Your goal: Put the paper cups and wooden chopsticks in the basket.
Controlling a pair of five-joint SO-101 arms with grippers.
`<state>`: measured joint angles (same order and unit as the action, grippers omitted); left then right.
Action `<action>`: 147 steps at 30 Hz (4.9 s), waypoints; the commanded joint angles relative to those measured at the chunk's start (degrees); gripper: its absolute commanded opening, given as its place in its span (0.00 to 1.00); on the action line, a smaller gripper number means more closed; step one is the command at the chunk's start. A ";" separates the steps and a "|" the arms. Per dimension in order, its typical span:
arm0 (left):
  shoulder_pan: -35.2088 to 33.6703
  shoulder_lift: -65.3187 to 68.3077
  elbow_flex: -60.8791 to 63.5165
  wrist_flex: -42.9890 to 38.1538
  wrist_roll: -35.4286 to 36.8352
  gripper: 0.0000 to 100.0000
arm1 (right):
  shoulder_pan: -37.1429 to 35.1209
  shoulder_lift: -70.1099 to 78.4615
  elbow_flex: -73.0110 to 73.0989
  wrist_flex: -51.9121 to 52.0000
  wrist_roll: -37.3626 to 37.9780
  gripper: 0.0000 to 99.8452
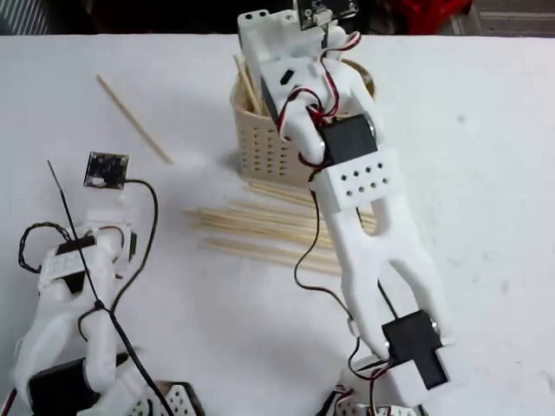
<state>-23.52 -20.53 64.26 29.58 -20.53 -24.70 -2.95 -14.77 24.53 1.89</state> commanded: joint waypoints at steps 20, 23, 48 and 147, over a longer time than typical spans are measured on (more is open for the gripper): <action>1.36 -1.36 -0.09 -1.32 -0.70 0.10 | 0.75 -3.65 -2.29 18.33 0.44 0.04; 1.36 -1.36 -0.09 -1.32 -0.70 0.10 | 1.27 -6.90 -2.29 30.46 0.44 0.03; 1.36 -1.36 -0.09 -1.32 -0.70 0.10 | -6.64 -10.24 37.45 33.71 21.54 0.03; 1.36 -1.36 -0.09 -1.23 -0.70 0.10 | -0.75 -9.98 10.81 -9.80 10.02 0.14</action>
<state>-23.52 -20.53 64.26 29.58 -20.53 -27.25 -12.62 -1.14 15.91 15.96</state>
